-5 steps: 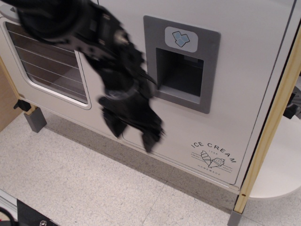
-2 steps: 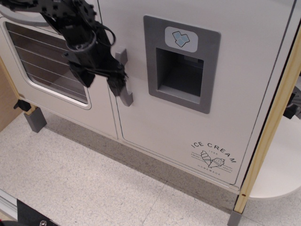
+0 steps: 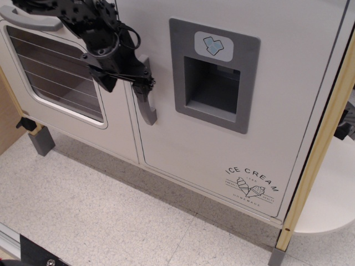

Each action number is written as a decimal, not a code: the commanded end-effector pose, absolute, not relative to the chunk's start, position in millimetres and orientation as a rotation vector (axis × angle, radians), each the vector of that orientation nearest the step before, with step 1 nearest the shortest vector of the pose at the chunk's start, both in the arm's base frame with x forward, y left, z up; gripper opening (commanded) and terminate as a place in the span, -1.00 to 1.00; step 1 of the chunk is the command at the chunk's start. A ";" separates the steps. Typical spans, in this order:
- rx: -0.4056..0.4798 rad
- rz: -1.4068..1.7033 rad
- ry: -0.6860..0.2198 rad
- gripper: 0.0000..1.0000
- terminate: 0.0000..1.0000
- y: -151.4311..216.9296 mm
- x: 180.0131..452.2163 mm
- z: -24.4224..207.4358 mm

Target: Open fridge

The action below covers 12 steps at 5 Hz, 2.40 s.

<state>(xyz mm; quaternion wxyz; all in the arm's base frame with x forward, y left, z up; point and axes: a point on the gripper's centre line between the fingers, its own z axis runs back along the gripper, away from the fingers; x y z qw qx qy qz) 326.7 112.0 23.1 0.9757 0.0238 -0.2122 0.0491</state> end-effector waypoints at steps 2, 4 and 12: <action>0.054 0.063 -0.531 -1.00 -1.00 104.6 332.7 33.1; 0.027 0.023 -0.537 -1.00 -1.00 99.9 317.2 32.4; 0.052 0.048 -0.175 1.00 -1.00 165.6 206.8 17.6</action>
